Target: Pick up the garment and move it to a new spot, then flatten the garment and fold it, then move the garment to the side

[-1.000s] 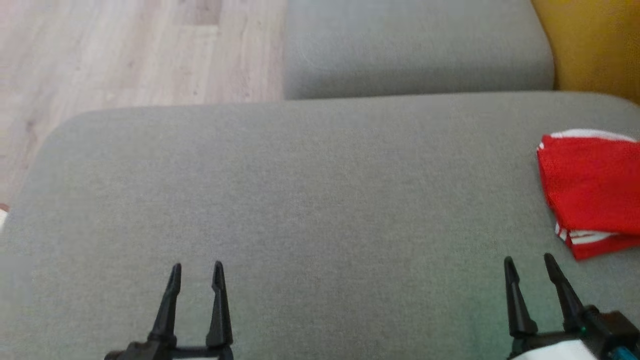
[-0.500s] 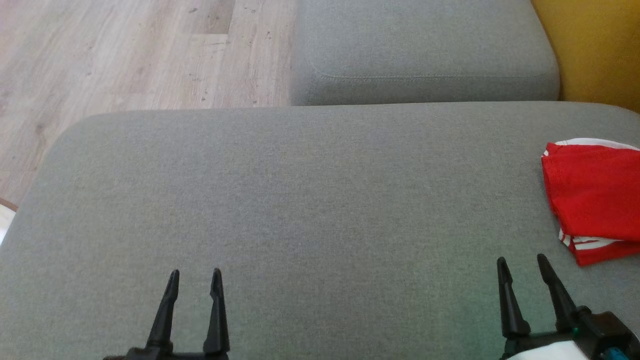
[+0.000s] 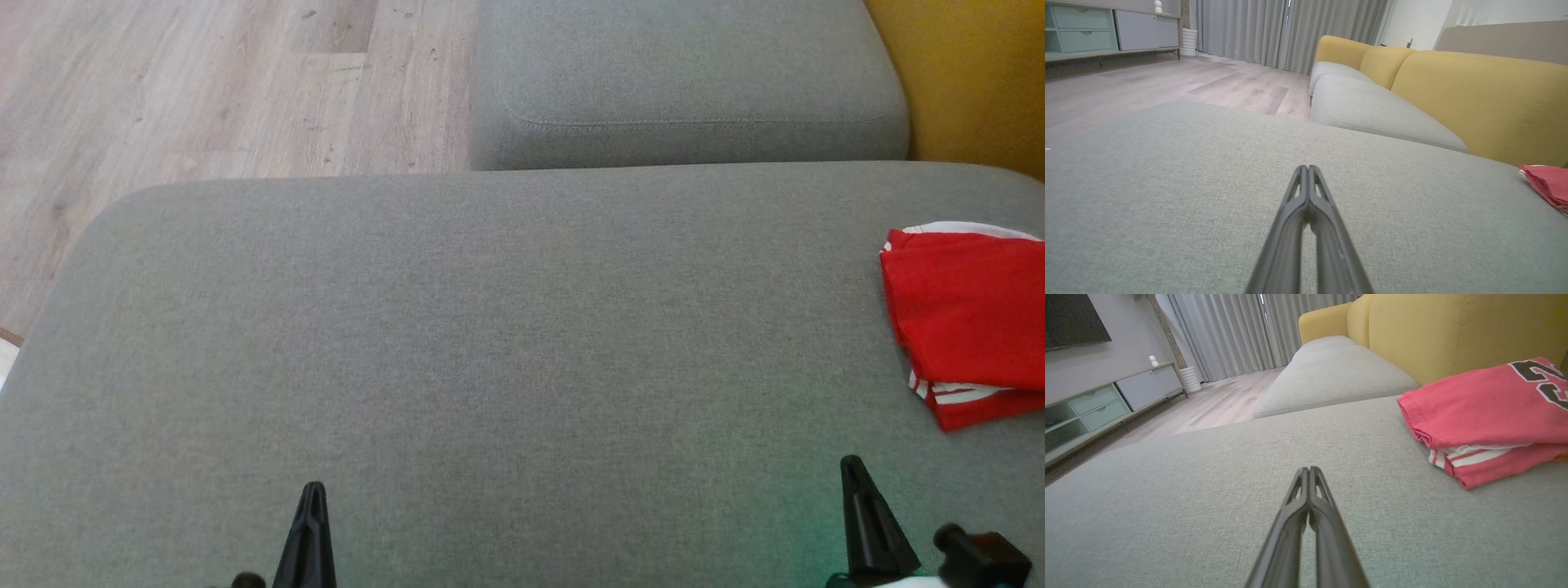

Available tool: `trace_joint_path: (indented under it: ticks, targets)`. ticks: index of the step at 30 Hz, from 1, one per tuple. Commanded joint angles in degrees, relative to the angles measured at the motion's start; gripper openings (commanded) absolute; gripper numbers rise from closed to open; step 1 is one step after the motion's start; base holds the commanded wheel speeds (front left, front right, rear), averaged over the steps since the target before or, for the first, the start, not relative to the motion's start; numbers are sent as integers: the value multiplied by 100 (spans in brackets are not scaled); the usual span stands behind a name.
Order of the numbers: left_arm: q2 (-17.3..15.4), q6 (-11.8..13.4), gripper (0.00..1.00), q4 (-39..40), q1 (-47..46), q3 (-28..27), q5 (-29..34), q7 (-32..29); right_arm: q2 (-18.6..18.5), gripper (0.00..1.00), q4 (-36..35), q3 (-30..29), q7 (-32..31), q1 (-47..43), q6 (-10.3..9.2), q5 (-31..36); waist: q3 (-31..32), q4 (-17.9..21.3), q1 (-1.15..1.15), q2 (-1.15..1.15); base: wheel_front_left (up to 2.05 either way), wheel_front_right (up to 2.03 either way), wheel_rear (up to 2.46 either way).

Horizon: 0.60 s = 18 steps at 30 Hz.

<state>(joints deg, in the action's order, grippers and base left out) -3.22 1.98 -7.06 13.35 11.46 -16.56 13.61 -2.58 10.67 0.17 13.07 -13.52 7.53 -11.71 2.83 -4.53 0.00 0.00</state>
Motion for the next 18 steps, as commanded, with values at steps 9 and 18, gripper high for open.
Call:
trace_joint_path:
  ticks: [9,18]
  targets:
    - [-56,-91,0,64,-342,-140,-736,-119,-68,0,-117,-13,-131,348,-1,-784,-24,37,0,0,0,0,0]
    - [-85,-166,0,-15,-482,-229,-1353,-240,-92,0,-80,-31,-254,483,-1,-1428,-47,72,0,0,0,0,0]
